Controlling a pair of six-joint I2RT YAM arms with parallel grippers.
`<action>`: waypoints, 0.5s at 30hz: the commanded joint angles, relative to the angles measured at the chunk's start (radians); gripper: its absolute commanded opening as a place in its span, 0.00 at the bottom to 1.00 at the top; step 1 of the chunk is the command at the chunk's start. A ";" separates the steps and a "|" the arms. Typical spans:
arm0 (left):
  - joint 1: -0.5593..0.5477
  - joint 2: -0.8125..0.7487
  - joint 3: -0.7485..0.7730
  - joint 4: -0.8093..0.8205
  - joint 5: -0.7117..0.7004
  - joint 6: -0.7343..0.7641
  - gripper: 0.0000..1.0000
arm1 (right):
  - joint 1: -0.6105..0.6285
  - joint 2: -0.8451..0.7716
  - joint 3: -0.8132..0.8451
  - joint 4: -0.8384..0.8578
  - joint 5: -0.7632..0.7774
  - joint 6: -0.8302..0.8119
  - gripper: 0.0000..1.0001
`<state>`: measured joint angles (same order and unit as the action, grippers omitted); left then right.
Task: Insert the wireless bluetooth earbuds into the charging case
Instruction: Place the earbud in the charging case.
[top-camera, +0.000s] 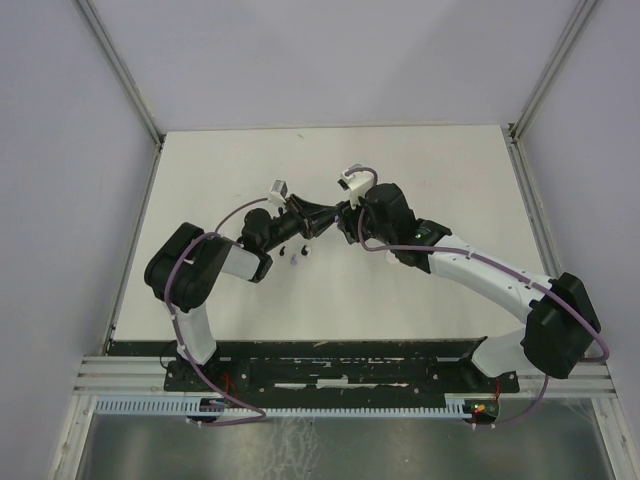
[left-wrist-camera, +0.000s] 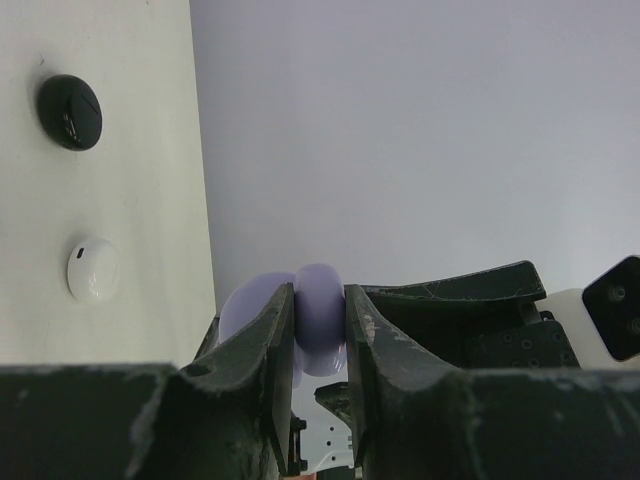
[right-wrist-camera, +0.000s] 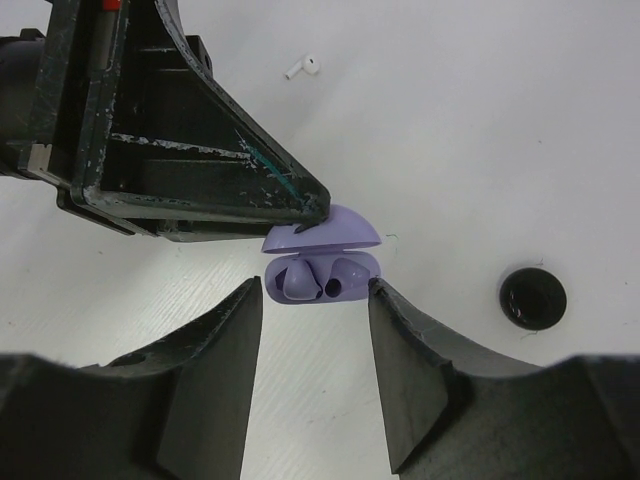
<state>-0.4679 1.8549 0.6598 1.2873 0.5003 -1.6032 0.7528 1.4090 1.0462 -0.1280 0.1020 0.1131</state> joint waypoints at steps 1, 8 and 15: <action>-0.003 -0.029 0.023 0.035 0.009 -0.009 0.03 | 0.005 0.005 0.044 0.047 0.031 -0.005 0.54; -0.003 -0.031 0.023 0.035 0.006 -0.009 0.03 | 0.005 0.016 0.049 0.049 0.019 -0.001 0.52; -0.003 -0.028 0.023 0.039 0.006 -0.011 0.03 | 0.005 0.033 0.051 0.056 0.015 0.004 0.49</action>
<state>-0.4679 1.8545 0.6598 1.2835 0.4999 -1.6032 0.7528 1.4361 1.0492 -0.1192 0.1127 0.1146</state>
